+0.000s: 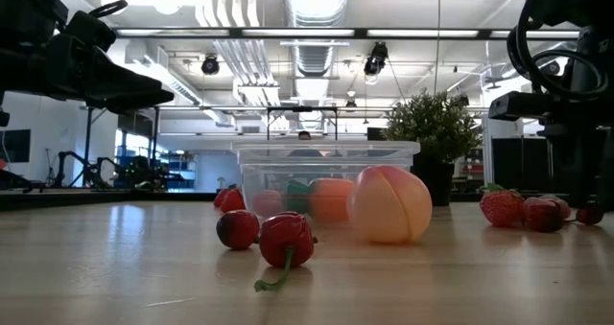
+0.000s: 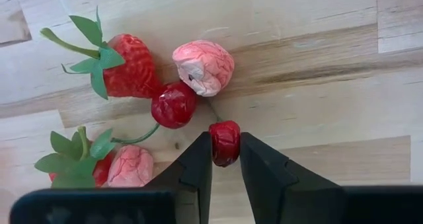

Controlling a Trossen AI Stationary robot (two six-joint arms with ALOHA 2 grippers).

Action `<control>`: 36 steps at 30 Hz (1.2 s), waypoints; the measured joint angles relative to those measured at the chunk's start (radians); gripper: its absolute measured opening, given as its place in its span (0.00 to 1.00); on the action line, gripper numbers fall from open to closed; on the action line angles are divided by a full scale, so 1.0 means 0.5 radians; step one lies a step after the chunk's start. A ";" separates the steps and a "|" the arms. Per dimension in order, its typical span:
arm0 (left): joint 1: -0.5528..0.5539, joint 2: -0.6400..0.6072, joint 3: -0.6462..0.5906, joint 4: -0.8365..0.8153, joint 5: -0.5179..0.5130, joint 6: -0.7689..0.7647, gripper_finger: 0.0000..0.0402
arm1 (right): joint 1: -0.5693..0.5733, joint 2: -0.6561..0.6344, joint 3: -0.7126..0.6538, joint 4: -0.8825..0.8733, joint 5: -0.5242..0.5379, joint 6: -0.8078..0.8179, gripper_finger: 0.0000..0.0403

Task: Pick and placing Produce into tupperware
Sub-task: Put the cherry into the transparent bin

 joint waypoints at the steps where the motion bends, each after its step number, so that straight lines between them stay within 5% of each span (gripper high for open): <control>1: 0.001 0.000 0.000 0.001 0.000 0.000 0.70 | 0.000 -0.001 0.000 0.000 0.000 -0.001 0.17; 24: 0.001 0.000 0.000 0.000 -0.001 0.000 0.70 | 0.001 -0.008 0.294 -0.027 0.214 -0.188 0.16; 36: 0.001 0.000 -0.001 0.001 -0.001 0.000 0.70 | -0.173 0.166 0.872 0.267 0.468 -1.011 0.16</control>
